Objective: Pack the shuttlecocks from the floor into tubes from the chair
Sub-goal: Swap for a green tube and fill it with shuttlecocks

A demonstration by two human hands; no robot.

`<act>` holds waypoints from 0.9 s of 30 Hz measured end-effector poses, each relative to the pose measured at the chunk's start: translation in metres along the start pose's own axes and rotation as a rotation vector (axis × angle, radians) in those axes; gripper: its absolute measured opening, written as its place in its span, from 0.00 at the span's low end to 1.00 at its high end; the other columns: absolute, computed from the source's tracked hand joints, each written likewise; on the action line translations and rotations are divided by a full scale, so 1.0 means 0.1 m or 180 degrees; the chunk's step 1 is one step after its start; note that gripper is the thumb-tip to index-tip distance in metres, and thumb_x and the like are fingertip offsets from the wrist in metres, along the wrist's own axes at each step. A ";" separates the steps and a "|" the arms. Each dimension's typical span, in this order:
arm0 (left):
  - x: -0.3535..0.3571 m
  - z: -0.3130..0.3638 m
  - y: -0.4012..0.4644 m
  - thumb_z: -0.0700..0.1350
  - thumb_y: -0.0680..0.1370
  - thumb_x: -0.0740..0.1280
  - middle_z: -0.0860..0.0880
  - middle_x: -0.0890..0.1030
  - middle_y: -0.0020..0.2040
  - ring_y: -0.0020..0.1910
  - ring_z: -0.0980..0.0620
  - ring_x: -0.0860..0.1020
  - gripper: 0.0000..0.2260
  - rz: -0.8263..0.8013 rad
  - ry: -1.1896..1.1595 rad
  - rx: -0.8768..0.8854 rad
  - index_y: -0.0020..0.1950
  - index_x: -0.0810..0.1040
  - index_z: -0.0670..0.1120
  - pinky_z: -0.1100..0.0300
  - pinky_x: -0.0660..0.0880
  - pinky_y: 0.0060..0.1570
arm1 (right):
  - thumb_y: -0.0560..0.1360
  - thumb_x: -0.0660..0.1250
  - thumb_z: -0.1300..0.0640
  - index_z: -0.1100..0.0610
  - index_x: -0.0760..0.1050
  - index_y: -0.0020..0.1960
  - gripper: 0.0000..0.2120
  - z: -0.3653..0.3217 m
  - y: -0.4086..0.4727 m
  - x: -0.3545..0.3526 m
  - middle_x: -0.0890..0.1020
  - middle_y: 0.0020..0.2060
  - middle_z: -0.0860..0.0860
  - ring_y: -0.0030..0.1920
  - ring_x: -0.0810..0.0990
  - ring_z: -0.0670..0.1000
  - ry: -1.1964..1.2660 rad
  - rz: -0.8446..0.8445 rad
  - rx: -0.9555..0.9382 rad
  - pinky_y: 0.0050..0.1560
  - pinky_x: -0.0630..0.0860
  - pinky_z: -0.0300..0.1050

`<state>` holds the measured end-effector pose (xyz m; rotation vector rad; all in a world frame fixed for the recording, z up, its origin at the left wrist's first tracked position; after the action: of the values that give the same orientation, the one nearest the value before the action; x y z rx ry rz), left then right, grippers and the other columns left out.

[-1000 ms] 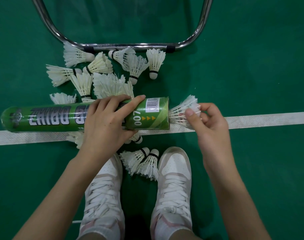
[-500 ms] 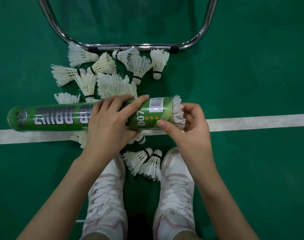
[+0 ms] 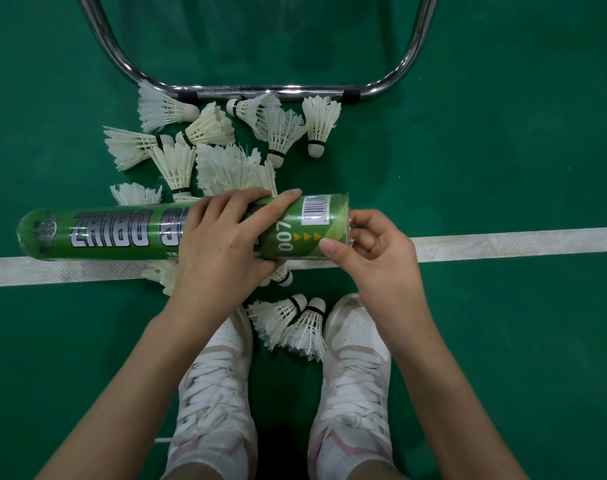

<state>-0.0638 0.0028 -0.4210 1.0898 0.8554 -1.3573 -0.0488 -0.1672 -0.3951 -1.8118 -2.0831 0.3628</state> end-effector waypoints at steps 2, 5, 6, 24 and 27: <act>0.00 0.00 0.00 0.50 0.64 0.77 0.47 0.76 0.59 0.56 0.43 0.74 0.36 0.0001 -0.0001 0.0000 0.70 0.68 0.55 0.48 0.64 0.57 | 0.72 0.67 0.69 0.57 0.75 0.50 0.11 0.00 -0.01 0.01 0.84 0.42 0.51 0.44 0.83 0.45 0.0020 -0.0135 0.0016 0.47 0.78 0.36; 0.01 0.00 0.00 0.50 0.64 0.77 0.47 0.76 0.59 0.57 0.43 0.74 0.36 0.0010 -0.0015 0.0000 0.70 0.68 0.55 0.48 0.64 0.57 | 0.74 0.65 0.69 0.56 0.76 0.52 0.11 -0.01 -0.01 0.01 0.84 0.45 0.50 0.47 0.83 0.45 -0.0033 -0.0276 -0.0002 0.49 0.77 0.35; 0.01 0.00 0.00 0.50 0.64 0.77 0.47 0.76 0.59 0.57 0.43 0.74 0.36 0.0011 -0.0017 0.0001 0.70 0.68 0.55 0.48 0.64 0.57 | 0.74 0.65 0.68 0.56 0.77 0.52 0.11 -0.01 -0.01 0.01 0.84 0.46 0.51 0.48 0.83 0.46 -0.0097 -0.0295 -0.0018 0.50 0.77 0.36; 0.00 -0.02 -0.02 0.50 0.64 0.77 0.48 0.77 0.59 0.56 0.42 0.74 0.35 0.0041 0.0005 0.0006 0.70 0.69 0.55 0.50 0.63 0.57 | 0.74 0.64 0.69 0.55 0.67 0.54 0.14 0.01 0.02 0.01 0.83 0.46 0.56 0.48 0.82 0.51 0.0060 -0.0385 0.0097 0.50 0.79 0.40; 0.00 -0.03 -0.03 0.49 0.64 0.77 0.47 0.77 0.59 0.56 0.42 0.74 0.35 0.0072 0.0031 0.0018 0.70 0.69 0.55 0.51 0.63 0.56 | 0.75 0.62 0.70 0.56 0.65 0.55 0.14 -0.01 0.01 0.03 0.83 0.45 0.56 0.46 0.82 0.48 0.0135 -0.0504 0.0109 0.47 0.78 0.35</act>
<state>-0.0667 0.0054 -0.4224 1.1082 0.8445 -1.3375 -0.0478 -0.1639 -0.3943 -1.6082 -2.1600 0.3130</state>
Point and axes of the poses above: each hand's wrist, its own y-axis towards the middle knuckle, its own x-axis out of the palm, z = x × y, the point moved 2 cm from there along y, towards the middle knuckle
